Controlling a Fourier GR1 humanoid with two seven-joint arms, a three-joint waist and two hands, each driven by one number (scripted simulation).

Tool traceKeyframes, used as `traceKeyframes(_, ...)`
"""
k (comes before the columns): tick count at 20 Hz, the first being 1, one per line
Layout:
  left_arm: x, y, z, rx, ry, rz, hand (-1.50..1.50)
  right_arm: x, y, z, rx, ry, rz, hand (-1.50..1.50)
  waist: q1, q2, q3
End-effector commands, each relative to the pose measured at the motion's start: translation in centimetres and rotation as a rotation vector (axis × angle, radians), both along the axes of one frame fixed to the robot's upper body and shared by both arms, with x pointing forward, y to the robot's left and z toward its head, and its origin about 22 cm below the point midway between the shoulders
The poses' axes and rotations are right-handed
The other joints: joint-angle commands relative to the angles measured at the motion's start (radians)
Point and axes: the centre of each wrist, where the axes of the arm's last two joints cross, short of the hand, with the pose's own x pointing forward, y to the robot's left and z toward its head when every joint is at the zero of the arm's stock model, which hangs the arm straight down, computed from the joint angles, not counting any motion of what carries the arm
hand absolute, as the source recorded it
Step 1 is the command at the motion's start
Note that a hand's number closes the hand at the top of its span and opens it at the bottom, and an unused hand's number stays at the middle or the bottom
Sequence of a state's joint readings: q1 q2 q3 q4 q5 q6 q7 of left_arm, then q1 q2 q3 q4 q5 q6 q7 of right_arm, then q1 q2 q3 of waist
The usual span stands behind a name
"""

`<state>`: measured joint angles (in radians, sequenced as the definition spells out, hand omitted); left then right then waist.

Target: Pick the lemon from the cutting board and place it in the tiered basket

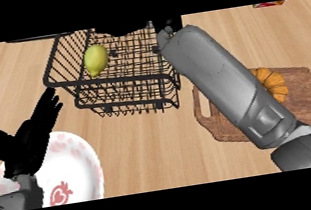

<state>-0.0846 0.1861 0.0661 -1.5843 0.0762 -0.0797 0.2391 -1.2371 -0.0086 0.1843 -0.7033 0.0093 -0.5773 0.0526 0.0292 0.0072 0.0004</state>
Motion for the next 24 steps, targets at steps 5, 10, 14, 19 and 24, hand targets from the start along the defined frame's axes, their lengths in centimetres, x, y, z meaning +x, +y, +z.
traceKeyframes(5,-1.5,1.8,-0.1,-0.004,0.012,0.016,0.0,1.8,-6.7,2.2,0.194,-0.043,-0.139,-1.5,-0.023,-0.009,0.0)
traceKeyframes(10,-0.6,0.5,-1.5,-0.004,0.016,0.048,0.0,2.4,-15.3,4.0,0.231,-0.05,-0.22,-1.5,-0.042,-0.01,0.0)
traceKeyframes(14,-1.9,1.6,-0.7,-0.005,0.016,0.013,0.0,2.3,-21.6,3.4,0.249,-0.064,-0.274,-1.5,-0.029,-0.009,0.0)
traceKeyframes(19,-0.9,0.6,-2.1,-0.01,0.014,0.028,0.0,1.0,-27.9,4.3,0.247,-0.079,-0.28,-1.5,-0.034,-0.006,-0.001)
traceKeyframes(24,-1.1,1.3,0.3,-0.016,-0.008,0.024,0.0,-0.2,-31.7,4.5,0.196,-0.085,-0.253,-1.5,-0.025,-0.008,0.0)
